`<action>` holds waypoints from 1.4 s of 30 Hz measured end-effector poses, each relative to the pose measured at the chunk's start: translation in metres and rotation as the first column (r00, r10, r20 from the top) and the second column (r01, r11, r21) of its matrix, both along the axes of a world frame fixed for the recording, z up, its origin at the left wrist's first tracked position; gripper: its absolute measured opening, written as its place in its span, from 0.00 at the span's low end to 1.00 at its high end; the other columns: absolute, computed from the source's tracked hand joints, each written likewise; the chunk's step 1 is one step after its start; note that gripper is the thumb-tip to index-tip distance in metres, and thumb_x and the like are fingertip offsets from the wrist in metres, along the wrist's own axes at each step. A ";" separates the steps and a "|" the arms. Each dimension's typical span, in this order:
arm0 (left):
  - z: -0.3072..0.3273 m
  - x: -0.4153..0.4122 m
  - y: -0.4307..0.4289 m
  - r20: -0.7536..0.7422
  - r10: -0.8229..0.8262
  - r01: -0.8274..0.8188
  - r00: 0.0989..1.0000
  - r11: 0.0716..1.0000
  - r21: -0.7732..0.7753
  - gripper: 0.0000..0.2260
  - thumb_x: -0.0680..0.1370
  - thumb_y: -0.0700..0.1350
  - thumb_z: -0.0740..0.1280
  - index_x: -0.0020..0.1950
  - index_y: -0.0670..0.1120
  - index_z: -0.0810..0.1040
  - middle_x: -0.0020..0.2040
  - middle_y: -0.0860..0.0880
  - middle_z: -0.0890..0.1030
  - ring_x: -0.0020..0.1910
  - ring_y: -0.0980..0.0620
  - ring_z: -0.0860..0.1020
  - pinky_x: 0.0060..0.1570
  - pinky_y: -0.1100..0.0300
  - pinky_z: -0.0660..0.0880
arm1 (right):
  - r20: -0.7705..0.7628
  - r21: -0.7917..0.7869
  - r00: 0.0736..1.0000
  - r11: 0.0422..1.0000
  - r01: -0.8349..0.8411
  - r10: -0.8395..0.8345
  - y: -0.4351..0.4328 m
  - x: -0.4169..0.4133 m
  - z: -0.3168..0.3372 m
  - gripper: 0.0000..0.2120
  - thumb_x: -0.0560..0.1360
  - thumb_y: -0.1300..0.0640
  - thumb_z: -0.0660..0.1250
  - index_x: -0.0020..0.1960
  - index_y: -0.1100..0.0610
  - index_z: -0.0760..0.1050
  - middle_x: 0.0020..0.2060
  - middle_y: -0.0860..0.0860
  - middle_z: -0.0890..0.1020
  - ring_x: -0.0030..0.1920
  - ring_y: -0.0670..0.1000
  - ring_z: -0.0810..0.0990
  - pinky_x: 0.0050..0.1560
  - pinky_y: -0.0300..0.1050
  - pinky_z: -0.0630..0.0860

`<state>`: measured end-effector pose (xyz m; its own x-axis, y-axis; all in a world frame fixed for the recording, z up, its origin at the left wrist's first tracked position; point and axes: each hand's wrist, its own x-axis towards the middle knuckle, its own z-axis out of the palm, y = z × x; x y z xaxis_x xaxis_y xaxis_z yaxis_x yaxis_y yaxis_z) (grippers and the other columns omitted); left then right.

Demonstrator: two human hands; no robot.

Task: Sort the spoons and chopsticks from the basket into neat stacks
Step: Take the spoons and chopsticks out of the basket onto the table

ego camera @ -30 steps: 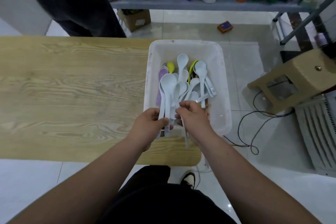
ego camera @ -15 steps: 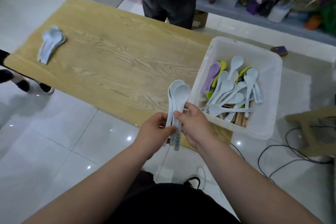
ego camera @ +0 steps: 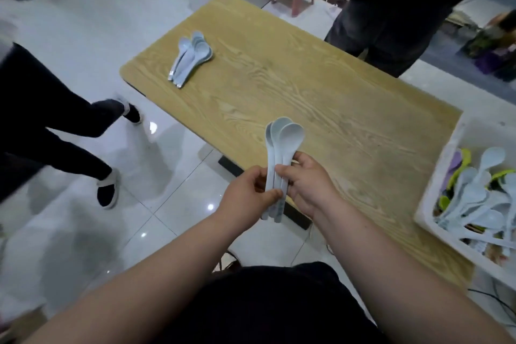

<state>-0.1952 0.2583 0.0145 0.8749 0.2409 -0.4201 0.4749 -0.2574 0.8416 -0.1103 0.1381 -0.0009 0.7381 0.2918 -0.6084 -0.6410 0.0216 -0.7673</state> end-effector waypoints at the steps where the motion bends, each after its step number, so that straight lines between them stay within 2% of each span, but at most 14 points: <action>1: -0.001 0.002 0.015 -0.002 0.018 -0.018 1.000 1.000 0.012 0.07 0.75 0.47 0.73 0.50 0.54 0.77 0.44 0.54 0.83 0.41 0.54 0.82 0.34 0.63 0.76 | -0.006 0.017 1.000 1.000 -0.010 0.010 0.017 0.001 0.000 0.14 0.78 0.70 0.65 0.61 0.58 0.74 0.52 0.64 0.84 0.51 0.62 0.85 0.58 0.65 0.80; 4: -0.004 0.008 0.048 -0.025 0.068 -0.068 0.997 0.998 -0.002 0.07 0.75 0.46 0.72 0.49 0.54 0.76 0.44 0.53 0.83 0.41 0.53 0.83 0.36 0.61 0.77 | -0.019 0.026 0.999 0.999 -0.042 0.043 0.053 0.009 -0.003 0.13 0.78 0.68 0.66 0.59 0.55 0.74 0.52 0.63 0.84 0.51 0.62 0.86 0.58 0.64 0.80; 7: -0.010 0.021 0.069 -0.044 0.072 -0.073 0.996 0.997 -0.019 0.07 0.74 0.46 0.72 0.47 0.55 0.76 0.43 0.54 0.83 0.40 0.52 0.83 0.39 0.57 0.79 | 0.000 -0.026 0.996 0.996 -0.088 0.088 0.073 0.024 -0.009 0.16 0.77 0.67 0.67 0.63 0.56 0.73 0.51 0.61 0.86 0.50 0.61 0.86 0.58 0.64 0.80; 10: -0.018 0.045 0.087 -0.080 0.067 -0.070 0.995 0.997 -0.036 0.07 0.74 0.46 0.72 0.47 0.53 0.76 0.41 0.52 0.83 0.34 0.50 0.82 0.39 0.52 0.80 | 0.005 -0.042 0.995 0.995 -0.096 0.096 0.089 0.047 -0.019 0.17 0.77 0.67 0.67 0.63 0.57 0.73 0.50 0.60 0.86 0.50 0.60 0.86 0.58 0.63 0.80; 13: -0.023 0.075 0.105 -0.115 0.064 -0.067 0.991 0.997 -0.023 0.07 0.74 0.46 0.73 0.48 0.51 0.76 0.41 0.52 0.83 0.33 0.49 0.82 0.39 0.52 0.79 | -0.030 -0.037 0.996 0.996 -0.085 0.084 0.109 0.076 -0.031 0.15 0.75 0.66 0.69 0.60 0.55 0.75 0.50 0.59 0.86 0.50 0.59 0.86 0.57 0.64 0.80; 17: -0.022 0.114 0.140 -0.150 0.075 -0.070 0.986 0.997 0.040 0.07 0.75 0.46 0.73 0.50 0.52 0.77 0.44 0.53 0.83 0.42 0.54 0.83 0.41 0.58 0.79 | -0.041 -0.040 0.991 0.990 -0.132 0.130 0.148 0.119 -0.044 0.14 0.72 0.63 0.73 0.55 0.52 0.76 0.48 0.55 0.87 0.49 0.57 0.87 0.58 0.62 0.80; 20: -0.024 0.141 0.170 -0.163 0.113 -0.098 0.980 0.991 0.095 0.07 0.74 0.47 0.73 0.49 0.51 0.76 0.45 0.52 0.83 0.43 0.54 0.82 0.39 0.60 0.77 | -0.024 -0.066 0.988 0.986 -0.154 0.153 0.183 0.147 -0.050 0.14 0.72 0.63 0.74 0.53 0.50 0.76 0.48 0.54 0.87 0.49 0.56 0.87 0.57 0.61 0.81; 25: -0.038 0.175 0.212 -0.165 0.128 -0.114 0.978 0.989 0.093 0.08 0.74 0.49 0.74 0.49 0.52 0.77 0.45 0.53 0.83 0.43 0.53 0.82 0.42 0.56 0.79 | -0.036 -0.096 0.985 0.981 -0.169 0.166 0.232 0.189 -0.059 0.19 0.71 0.65 0.74 0.60 0.55 0.75 0.49 0.56 0.86 0.48 0.56 0.87 0.56 0.60 0.82; 28: -0.050 0.192 0.248 -0.192 0.108 -0.095 0.975 0.993 0.074 0.08 0.74 0.48 0.74 0.50 0.52 0.78 0.45 0.55 0.83 0.40 0.54 0.83 0.42 0.56 0.80 | -0.068 -0.120 0.987 0.981 -0.153 0.145 0.263 0.207 -0.069 0.17 0.73 0.67 0.73 0.58 0.56 0.74 0.50 0.57 0.86 0.48 0.58 0.87 0.54 0.60 0.82; 32: -0.073 0.225 0.312 -0.236 -0.007 0.017 0.972 0.999 0.040 0.07 0.74 0.45 0.74 0.49 0.52 0.79 0.43 0.53 0.84 0.38 0.53 0.83 0.44 0.54 0.82 | -0.083 -0.196 0.993 0.975 -0.101 0.086 0.316 0.229 -0.090 0.17 0.72 0.66 0.74 0.58 0.54 0.75 0.50 0.56 0.86 0.49 0.58 0.86 0.54 0.61 0.82; 36: -0.096 0.271 0.383 -0.252 -0.179 0.215 0.951 0.969 0.122 0.03 0.74 0.44 0.70 0.47 0.50 0.79 0.41 0.53 0.82 0.39 0.52 0.81 0.47 0.53 0.80 | -0.045 -0.338 0.999 0.941 -0.034 0.020 0.360 0.252 -0.103 0.18 0.72 0.62 0.74 0.60 0.52 0.75 0.51 0.51 0.85 0.51 0.53 0.85 0.56 0.57 0.81; 38: -0.106 0.298 0.419 -0.208 -0.192 0.233 0.959 0.953 0.193 0.05 0.75 0.45 0.69 0.51 0.50 0.78 0.44 0.53 0.82 0.42 0.52 0.81 0.44 0.57 0.78 | -0.011 -0.439 0.999 0.898 0.031 -0.039 0.375 0.264 -0.105 0.15 0.74 0.61 0.73 0.58 0.52 0.75 0.50 0.49 0.83 0.50 0.49 0.83 0.52 0.48 0.80; 40: -0.115 0.324 0.452 -0.180 -0.210 0.251 0.961 0.935 0.251 0.12 0.76 0.44 0.69 0.59 0.50 0.76 0.52 0.51 0.80 0.47 0.52 0.80 0.41 0.61 0.74 | 0.026 -0.533 0.991 0.837 0.125 -0.131 0.386 0.277 -0.110 0.12 0.75 0.61 0.72 0.55 0.52 0.74 0.49 0.48 0.82 0.48 0.48 0.81 0.48 0.45 0.76; 42: -0.124 0.343 0.480 -0.168 -0.241 0.283 0.956 0.908 0.309 0.23 0.75 0.43 0.69 0.70 0.50 0.72 0.62 0.48 0.74 0.55 0.51 0.78 0.48 0.60 0.74 | 0.043 -0.601 0.982 0.780 0.174 -0.185 0.393 0.286 -0.114 0.12 0.76 0.60 0.71 0.56 0.53 0.73 0.49 0.48 0.80 0.48 0.50 0.79 0.49 0.44 0.74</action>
